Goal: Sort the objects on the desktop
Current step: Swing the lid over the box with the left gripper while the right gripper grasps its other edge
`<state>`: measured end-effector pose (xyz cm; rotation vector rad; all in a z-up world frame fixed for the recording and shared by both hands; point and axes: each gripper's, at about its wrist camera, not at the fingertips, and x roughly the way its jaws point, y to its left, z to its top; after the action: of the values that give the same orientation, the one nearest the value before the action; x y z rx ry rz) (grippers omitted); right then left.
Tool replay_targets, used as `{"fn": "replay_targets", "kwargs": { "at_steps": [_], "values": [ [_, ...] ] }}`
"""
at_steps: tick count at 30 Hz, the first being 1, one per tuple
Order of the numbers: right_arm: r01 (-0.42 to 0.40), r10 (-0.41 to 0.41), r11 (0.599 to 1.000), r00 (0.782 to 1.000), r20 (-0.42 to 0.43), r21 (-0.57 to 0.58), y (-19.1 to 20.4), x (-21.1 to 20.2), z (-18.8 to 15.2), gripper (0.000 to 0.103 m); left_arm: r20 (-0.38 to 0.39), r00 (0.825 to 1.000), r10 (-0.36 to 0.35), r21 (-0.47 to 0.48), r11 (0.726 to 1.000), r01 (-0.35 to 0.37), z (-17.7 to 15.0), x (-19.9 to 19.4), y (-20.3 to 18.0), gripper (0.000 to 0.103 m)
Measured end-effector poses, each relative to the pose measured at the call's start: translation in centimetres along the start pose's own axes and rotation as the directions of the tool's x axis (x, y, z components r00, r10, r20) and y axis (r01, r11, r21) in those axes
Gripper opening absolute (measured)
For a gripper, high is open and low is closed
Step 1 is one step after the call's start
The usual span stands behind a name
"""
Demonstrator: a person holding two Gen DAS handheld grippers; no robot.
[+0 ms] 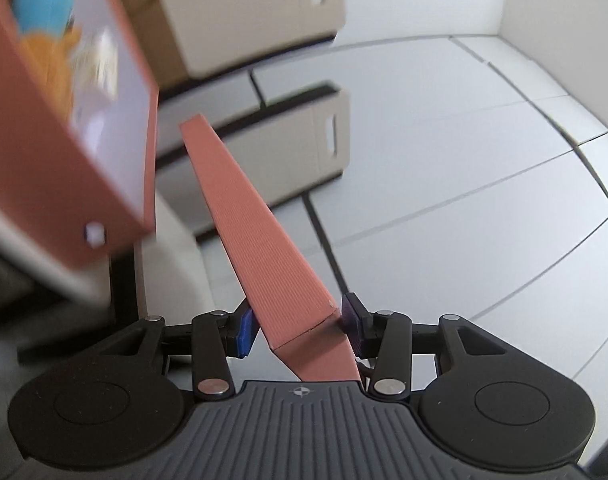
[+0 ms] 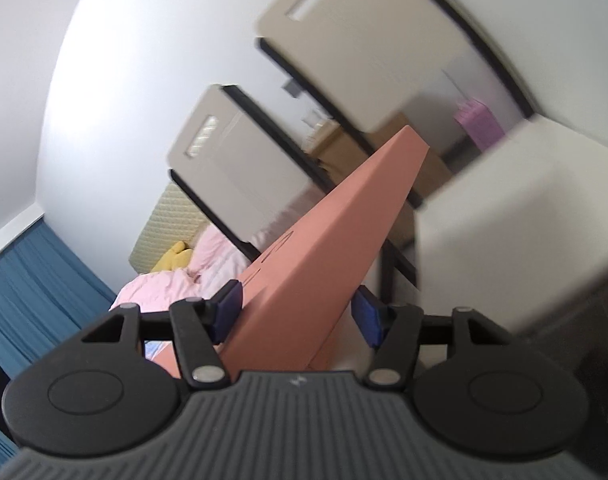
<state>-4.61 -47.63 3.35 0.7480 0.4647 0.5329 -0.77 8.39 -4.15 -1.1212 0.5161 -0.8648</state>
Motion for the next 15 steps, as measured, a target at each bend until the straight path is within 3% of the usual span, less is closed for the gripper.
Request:
{"fn": "replay_targets", "kwargs": {
  "at_steps": [7, 15],
  "values": [
    [-0.100, 0.098, 0.994, 0.994, -0.044, -0.042, 2.6, 10.6, 2.9, 0.061, 0.174, 0.982, 0.074, 0.055, 0.995, -0.084, 5.7, -3.4, -1.2, 0.049],
    [-0.188, 0.184, 0.982, 0.974, -0.131, -0.022, 1.7, 25.4, 3.8, 0.062, 0.338, 0.918, 0.206, 0.016, 0.974, -0.224, 10.8, -5.0, 1.9, 0.050]
  ]
}}
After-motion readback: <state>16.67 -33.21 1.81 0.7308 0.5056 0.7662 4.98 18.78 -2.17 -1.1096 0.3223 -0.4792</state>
